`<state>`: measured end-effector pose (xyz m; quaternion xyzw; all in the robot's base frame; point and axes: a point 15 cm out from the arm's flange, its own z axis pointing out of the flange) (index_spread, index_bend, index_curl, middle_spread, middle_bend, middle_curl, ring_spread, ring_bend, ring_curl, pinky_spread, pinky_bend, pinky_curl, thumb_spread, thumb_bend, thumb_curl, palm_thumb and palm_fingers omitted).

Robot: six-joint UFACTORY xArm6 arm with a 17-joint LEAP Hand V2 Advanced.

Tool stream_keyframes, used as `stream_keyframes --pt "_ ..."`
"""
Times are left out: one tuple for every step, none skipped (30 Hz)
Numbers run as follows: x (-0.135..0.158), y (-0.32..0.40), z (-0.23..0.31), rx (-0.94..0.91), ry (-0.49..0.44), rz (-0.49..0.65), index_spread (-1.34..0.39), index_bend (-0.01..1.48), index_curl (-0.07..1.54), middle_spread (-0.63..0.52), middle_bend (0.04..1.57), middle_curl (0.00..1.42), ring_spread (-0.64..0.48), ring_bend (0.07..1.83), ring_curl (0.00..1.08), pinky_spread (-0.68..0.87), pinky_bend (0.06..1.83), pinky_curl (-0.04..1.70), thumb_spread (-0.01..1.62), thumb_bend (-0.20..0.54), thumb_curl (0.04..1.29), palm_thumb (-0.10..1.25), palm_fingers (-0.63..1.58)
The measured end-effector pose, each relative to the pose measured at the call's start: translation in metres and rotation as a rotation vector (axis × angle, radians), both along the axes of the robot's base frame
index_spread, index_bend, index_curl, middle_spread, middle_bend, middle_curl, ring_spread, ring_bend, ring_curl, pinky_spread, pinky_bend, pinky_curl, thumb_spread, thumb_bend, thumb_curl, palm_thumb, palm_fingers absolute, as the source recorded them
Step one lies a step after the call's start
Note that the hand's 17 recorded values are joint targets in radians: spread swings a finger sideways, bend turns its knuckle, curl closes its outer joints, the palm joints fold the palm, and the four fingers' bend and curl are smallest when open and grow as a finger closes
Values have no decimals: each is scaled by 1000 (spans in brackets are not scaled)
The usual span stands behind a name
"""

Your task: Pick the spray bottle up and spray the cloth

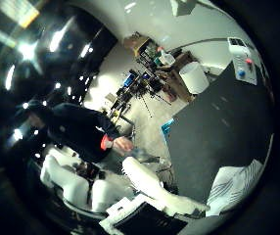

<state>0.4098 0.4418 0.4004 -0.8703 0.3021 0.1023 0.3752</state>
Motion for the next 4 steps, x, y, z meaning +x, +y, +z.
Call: stream_keyframes --pt "3 -9 2 -6 -11 -14 -316 221 375 72 169 278 294 277 209 630 764 201 1004 -29 383 375 190" --pt "5 -16 6 -9 -24 -28 -318 220 376 74 170 275 294 273 210 630 761 200 1004 -29 383 375 193" --pt "9 -26 10 -14 -40 -47 -318 219 377 74 170 273 294 270 211 631 759 199 1004 -29 382 376 194" --pt "10 -33 12 -19 -50 -59 -320 219 378 75 170 270 294 265 212 631 757 199 1004 -29 382 376 195"
